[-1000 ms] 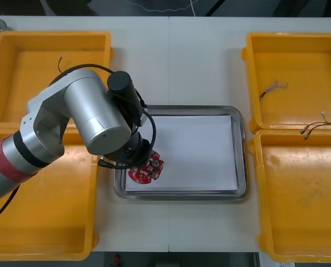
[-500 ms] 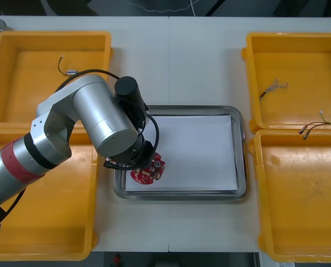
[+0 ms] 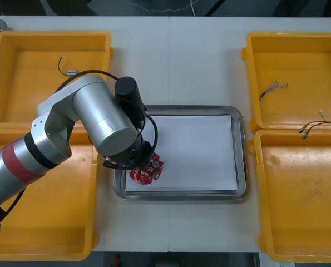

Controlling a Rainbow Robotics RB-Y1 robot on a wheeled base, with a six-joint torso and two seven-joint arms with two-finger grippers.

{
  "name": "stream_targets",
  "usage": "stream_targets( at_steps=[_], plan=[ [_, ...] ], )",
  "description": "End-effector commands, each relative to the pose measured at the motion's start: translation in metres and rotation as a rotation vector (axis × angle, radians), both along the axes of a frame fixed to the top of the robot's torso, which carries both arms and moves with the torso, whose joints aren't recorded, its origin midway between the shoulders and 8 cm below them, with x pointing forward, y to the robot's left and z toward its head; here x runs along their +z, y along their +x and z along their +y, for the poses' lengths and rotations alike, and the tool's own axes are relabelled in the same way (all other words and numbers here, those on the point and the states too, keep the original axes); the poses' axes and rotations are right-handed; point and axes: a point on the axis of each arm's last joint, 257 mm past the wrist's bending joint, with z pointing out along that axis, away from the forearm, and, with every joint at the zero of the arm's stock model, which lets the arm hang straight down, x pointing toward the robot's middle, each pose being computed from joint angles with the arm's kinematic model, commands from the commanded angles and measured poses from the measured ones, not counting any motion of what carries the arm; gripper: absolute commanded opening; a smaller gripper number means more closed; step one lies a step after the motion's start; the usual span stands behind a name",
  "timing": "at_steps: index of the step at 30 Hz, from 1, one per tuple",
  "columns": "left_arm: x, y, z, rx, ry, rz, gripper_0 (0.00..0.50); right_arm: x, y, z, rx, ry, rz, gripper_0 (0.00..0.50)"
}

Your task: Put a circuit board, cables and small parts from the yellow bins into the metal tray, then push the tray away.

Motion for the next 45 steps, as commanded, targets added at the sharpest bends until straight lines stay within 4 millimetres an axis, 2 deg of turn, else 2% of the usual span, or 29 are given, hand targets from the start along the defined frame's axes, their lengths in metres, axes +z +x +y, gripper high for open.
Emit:
stream_targets(
  at_steps=[1,2,3,6,7,17,23,28,32,35,37,45],
  plan=[
    [0.013,0.008,-0.018,0.006,-0.024,-0.035,0.146,0.012,0.004,-0.001,0.049,-0.077,-0.029,0.0],
    [0.013,0.008,-0.018,0.006,-0.024,-0.037,0.19,0.012,0.004,-0.001,0.05,-0.079,-0.029,0.0],
    [0.013,0.008,-0.018,0.007,-0.024,-0.037,0.28,0.012,0.004,-0.001,0.051,-0.08,-0.03,0.0],
    [0.013,0.008,-0.018,0.01,-0.025,-0.036,0.479,0.012,0.004,0.0,0.054,-0.08,-0.029,0.0],
    [0.013,0.008,-0.018,0.01,-0.025,-0.036,0.5,0.012,0.004,0.001,0.056,-0.079,-0.03,0.0],
    [0.024,0.005,-0.027,0.01,-0.056,-0.049,0.5,0.013,0.006,0.012,0.102,-0.081,-0.026,0.0],
    [0.05,-0.003,-0.033,0.024,-0.082,-0.052,0.5,0.014,0.011,0.034,0.181,-0.093,-0.021,0.0],
    [0.079,-0.006,-0.031,0.042,-0.088,-0.058,0.5,0.014,0.014,0.062,0.28,-0.101,-0.017,0.0],
    [0.097,-0.007,-0.021,0.059,-0.085,-0.067,0.5,0.015,0.017,0.085,0.361,-0.118,-0.015,0.0],
    [0.118,0.003,-0.016,0.076,-0.125,-0.101,0.5,0.015,0.017,0.105,0.438,-0.14,-0.011,0.0],
    [0.123,0.006,-0.012,0.086,-0.13,-0.11,0.5,0.014,0.016,0.112,0.464,-0.146,-0.007,0.0],
    [0.157,0.031,0.029,0.183,-0.169,-0.17,0.5,-0.002,0.014,0.152,0.622,-0.226,0.033,0.0]
  ],
)
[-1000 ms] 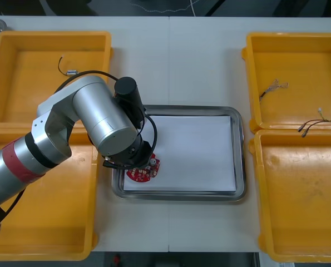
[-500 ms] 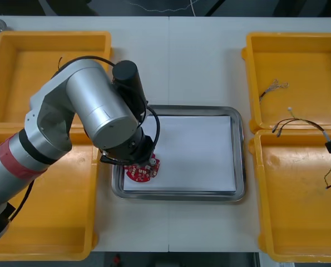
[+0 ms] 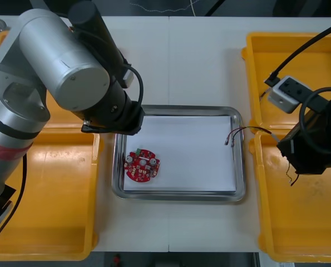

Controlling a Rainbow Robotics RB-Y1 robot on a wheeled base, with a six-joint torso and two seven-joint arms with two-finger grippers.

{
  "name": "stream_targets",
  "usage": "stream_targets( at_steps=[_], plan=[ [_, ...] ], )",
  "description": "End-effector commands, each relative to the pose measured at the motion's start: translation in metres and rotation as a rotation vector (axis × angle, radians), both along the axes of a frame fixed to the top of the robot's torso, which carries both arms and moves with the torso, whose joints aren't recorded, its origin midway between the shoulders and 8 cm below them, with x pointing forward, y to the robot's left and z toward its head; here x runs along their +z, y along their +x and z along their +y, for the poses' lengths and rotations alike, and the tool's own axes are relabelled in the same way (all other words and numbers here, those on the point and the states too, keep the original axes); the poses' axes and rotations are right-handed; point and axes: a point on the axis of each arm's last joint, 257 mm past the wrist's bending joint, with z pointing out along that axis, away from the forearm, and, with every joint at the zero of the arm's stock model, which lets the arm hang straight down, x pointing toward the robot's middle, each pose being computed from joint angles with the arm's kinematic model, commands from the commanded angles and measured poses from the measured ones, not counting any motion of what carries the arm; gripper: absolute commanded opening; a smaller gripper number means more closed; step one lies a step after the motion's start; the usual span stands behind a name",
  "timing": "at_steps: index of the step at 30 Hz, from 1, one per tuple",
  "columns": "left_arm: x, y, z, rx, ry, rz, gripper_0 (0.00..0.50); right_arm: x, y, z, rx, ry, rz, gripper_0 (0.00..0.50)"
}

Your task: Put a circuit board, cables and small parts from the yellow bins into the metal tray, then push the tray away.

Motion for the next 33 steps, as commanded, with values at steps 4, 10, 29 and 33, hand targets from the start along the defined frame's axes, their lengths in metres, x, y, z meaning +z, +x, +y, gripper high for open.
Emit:
stream_targets(
  at_steps=[4,10,29,33],
  plan=[
    [0.054,0.028,0.045,0.148,-0.047,-0.097,0.5,-0.006,0.004,0.042,0.219,-0.131,-0.044,0.0],
    [0.065,0.042,0.082,0.185,-0.027,-0.106,0.5,-0.014,0.013,0.082,0.332,-0.168,-0.078,0.0],
    [0.071,0.079,0.16,0.199,0.01,-0.108,0.5,-0.082,0.011,0.092,0.635,-0.441,-0.046,0.0],
    [0.075,0.096,0.166,0.219,-0.022,-0.136,0.5,-0.091,0.012,0.103,0.655,-0.441,-0.06,0.0]
  ],
)
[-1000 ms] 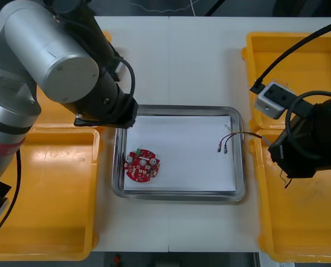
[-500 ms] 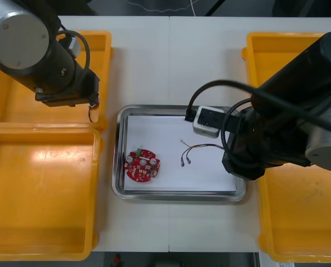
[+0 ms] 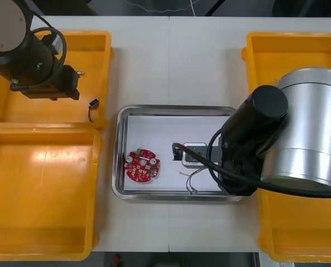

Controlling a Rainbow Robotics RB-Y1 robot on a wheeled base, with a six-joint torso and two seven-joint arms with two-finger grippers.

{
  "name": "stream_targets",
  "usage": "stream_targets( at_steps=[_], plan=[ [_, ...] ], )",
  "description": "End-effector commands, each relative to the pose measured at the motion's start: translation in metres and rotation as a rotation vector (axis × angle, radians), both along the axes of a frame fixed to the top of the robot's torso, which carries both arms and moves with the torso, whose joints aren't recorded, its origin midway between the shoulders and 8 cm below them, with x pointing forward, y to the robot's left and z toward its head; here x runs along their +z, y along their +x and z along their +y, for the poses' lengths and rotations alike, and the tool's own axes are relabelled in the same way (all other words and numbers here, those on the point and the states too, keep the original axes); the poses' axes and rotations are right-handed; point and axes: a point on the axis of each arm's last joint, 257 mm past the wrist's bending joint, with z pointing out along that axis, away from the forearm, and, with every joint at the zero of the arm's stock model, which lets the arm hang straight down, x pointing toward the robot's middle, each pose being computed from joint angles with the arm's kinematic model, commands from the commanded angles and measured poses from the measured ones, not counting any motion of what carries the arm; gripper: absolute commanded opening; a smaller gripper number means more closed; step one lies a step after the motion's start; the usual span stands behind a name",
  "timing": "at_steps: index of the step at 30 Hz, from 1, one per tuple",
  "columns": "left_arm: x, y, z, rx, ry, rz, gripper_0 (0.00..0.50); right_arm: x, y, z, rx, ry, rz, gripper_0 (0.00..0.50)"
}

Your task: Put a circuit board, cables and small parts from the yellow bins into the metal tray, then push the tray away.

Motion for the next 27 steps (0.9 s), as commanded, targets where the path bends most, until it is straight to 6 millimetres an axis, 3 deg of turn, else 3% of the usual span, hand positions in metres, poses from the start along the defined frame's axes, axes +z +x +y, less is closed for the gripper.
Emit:
stream_targets(
  at_steps=[1,6,19,27],
  plan=[
    [0.041,0.031,0.021,0.052,-0.019,-0.108,0.5,-0.005,0.002,0.021,0.063,-0.001,-0.027,0.0],
    [0.046,0.053,0.027,0.081,-0.047,-0.123,0.5,-0.01,0.013,0.031,0.058,0.01,-0.047,0.0],
    [0.053,0.096,0.044,0.222,-0.143,-0.139,0.5,-0.038,0.04,0.035,0.059,-0.023,-0.107,0.0],
    [0.051,0.119,0.044,0.427,-0.26,-0.136,0.5,-0.069,0.049,0.044,0.08,-0.016,-0.111,0.0]
  ],
)
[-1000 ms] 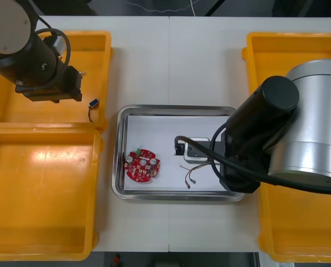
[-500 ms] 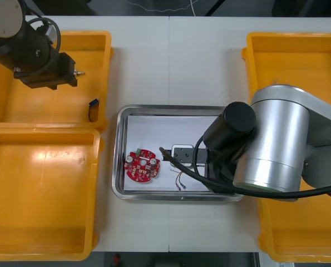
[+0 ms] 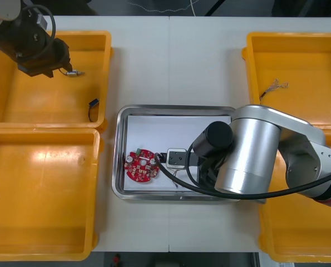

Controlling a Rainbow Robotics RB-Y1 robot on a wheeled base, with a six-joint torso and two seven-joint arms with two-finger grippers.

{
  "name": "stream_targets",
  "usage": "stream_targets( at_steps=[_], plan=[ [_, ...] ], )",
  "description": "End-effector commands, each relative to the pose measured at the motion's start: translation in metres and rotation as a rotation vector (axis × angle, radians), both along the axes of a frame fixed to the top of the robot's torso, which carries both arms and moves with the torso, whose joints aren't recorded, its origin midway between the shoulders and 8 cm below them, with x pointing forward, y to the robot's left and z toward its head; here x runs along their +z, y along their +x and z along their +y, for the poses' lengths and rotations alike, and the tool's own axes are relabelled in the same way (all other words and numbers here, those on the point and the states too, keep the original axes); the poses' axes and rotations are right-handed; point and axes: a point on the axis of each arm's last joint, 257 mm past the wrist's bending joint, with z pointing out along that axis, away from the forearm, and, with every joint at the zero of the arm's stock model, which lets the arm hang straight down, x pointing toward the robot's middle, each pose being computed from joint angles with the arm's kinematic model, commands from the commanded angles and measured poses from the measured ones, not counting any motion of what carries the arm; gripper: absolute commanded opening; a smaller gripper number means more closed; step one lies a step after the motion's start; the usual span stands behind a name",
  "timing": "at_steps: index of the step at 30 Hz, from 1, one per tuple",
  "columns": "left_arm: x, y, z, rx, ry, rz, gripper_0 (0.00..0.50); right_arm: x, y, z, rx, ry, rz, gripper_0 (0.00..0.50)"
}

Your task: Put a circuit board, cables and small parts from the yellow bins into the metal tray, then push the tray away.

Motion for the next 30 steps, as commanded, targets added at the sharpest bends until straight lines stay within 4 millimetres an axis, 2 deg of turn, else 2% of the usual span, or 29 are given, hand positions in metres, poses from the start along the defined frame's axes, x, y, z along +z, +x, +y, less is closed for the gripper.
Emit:
stream_targets(
  at_steps=[1,6,15,17,18,19,20,24,30],
  plan=[
    [0.043,0.024,-0.002,0.2,-0.115,-0.076,0.5,-0.008,0.002,0.019,0.09,-0.011,-0.018,0.0],
    [0.029,0.033,-0.006,0.323,-0.161,-0.079,0.5,-0.021,0.003,0.021,0.094,-0.006,-0.003,0.0],
    [0.018,0.044,-0.02,0.474,-0.29,-0.08,0.5,-0.024,0.007,0.022,0.093,-0.008,-0.025,0.005],
    [0.016,0.046,-0.02,0.503,-0.31,-0.082,0.5,-0.026,0.005,0.022,0.091,-0.008,-0.019,0.153],
    [0.013,0.047,-0.021,0.518,-0.316,-0.085,0.5,-0.026,0.005,0.022,0.094,-0.008,-0.019,0.349],
    [0.009,0.05,-0.022,0.533,-0.316,-0.089,0.5,-0.027,0.004,0.022,0.091,-0.006,-0.016,0.465],
    [0.009,0.051,-0.022,0.54,-0.316,-0.094,0.5,-0.028,0.003,0.021,0.089,-0.006,-0.011,0.498],
    [-0.003,0.056,-0.017,0.576,-0.298,-0.113,0.5,-0.031,0.0,0.02,0.08,-0.006,-0.001,0.5],
    [-0.007,0.058,-0.008,0.598,-0.264,-0.128,0.5,-0.026,0.002,0.02,0.082,-0.008,-0.021,0.5]
  ],
)
